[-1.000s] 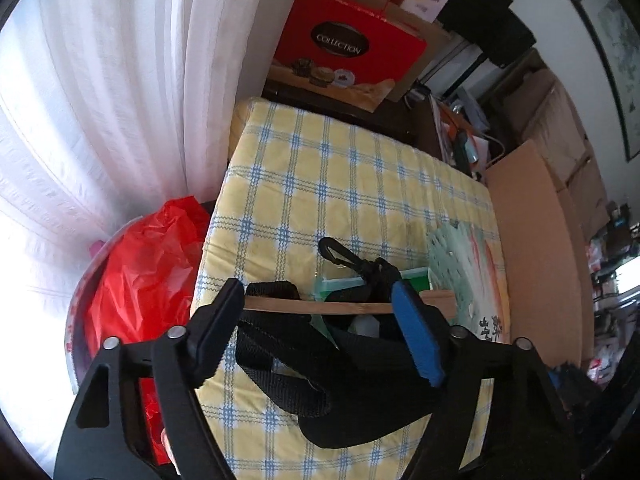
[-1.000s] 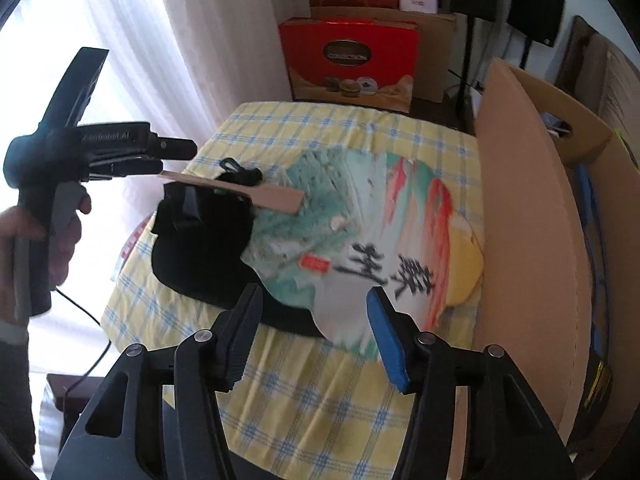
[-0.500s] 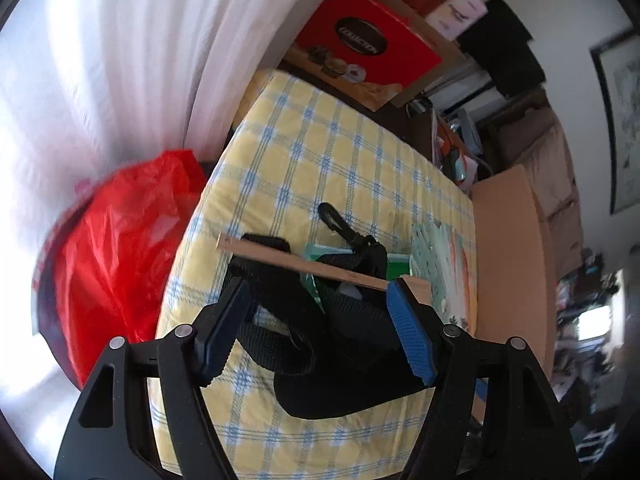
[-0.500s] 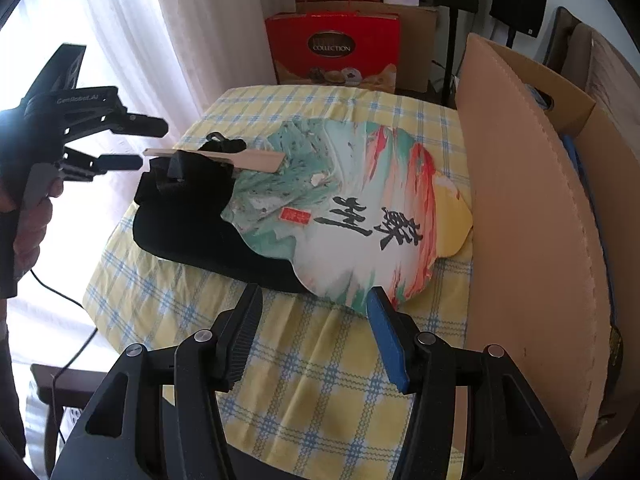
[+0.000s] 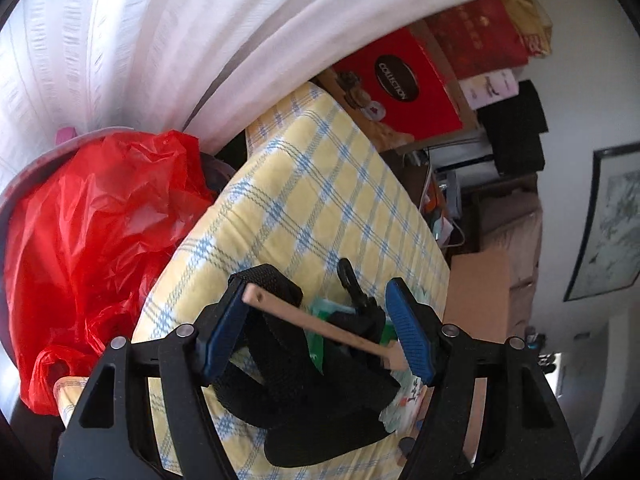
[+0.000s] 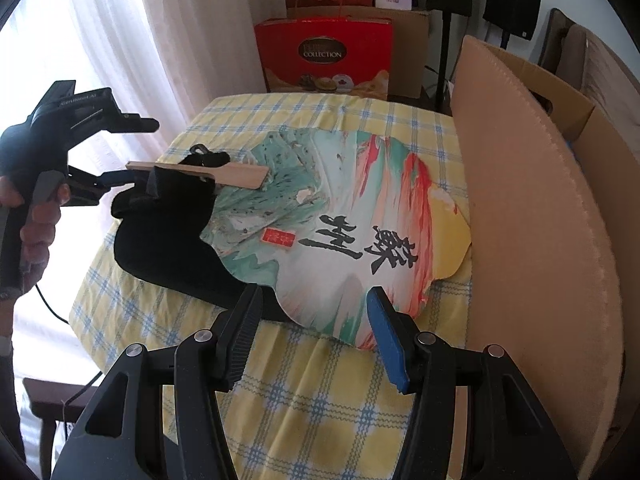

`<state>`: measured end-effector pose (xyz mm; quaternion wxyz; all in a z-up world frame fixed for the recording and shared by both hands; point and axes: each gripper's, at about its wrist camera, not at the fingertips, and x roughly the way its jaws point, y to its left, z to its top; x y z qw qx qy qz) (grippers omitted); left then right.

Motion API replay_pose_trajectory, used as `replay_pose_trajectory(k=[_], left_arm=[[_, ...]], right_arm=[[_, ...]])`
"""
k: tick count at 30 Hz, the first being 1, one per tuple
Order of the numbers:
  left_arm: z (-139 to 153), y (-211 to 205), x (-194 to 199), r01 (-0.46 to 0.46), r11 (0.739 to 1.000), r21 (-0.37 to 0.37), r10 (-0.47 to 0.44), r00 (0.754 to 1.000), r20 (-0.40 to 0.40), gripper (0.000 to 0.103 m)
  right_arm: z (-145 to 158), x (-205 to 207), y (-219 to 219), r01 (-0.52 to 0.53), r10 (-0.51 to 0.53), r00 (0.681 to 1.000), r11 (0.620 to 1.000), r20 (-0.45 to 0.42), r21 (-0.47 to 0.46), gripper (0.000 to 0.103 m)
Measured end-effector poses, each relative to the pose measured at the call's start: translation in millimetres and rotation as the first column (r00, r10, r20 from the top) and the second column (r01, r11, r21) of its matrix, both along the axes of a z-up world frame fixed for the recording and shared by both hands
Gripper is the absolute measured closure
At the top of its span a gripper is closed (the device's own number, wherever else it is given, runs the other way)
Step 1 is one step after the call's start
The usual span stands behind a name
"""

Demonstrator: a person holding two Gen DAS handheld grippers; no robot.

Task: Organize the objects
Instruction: 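Close the left tool on the fan's wooden handle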

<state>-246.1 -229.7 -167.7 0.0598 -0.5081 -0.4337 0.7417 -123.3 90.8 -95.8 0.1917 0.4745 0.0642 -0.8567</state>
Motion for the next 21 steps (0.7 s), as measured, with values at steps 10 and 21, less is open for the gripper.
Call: replay_pose_trajectory(k=[10,21], left_arm=[[13.3,-11.7,32.2,-0.031,1.0,-0.004,0.031,0.999,-0.023,0.039],[17.3,11.4,33.6,-0.002,0.996,0.086,0.005,1.0,-0.029,0.056]], right_arm=[[-2.5,-0.3,2.1,0.012,-0.012,1.0,1.0,0.0,-0.006,0.047],[-2.5,1.7,6.8,0.032,-0.032,0.999,0.999,0.013,-0.041,0.047]])
